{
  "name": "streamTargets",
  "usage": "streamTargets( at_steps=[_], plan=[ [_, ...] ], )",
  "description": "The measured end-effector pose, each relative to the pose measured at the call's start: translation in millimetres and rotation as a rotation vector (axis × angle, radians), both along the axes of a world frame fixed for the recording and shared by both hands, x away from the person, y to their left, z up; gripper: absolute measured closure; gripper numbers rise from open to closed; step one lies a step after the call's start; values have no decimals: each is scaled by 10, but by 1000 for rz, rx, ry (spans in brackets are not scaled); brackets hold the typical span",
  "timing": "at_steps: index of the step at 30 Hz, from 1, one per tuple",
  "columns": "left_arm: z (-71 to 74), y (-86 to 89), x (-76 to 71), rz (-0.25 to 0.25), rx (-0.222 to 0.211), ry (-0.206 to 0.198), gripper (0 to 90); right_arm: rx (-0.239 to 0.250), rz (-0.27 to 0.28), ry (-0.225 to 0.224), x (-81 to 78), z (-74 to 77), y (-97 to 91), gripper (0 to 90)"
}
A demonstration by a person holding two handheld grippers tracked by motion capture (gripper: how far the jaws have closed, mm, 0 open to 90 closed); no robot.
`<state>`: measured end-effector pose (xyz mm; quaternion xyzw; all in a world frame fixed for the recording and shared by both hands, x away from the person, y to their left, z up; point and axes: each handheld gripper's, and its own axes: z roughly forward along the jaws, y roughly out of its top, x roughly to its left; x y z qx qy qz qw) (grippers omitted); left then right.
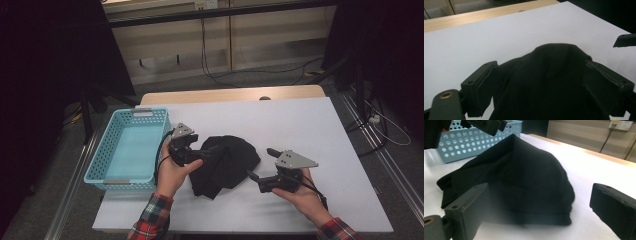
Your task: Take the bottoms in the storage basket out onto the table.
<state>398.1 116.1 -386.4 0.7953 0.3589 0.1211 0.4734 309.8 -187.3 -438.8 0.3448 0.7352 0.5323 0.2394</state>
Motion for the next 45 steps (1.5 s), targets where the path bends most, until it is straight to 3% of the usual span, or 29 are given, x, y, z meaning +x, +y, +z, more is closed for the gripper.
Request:
streamTargets(
  at_steps=[14,25,33,39,43,45],
  plan=[
    [-15,106,-45,13,17,5,128,-35,49,66,156,-60,223,46],
    [-29,117,-50,23,4,9,126,-50,76,133,267,-129,309,164],
    [-33,142,-56,27,6,8,126,-124,111,171,295,-173,373,209],
    [-42,158,-60,24,19,8,126,-147,141,238,353,-200,403,399],
    [-45,172,-68,23,22,7,126,-185,178,266,377,-212,443,675],
    [-53,181,-71,32,20,9,126,-176,186,274,382,-213,433,825]
  ],
)
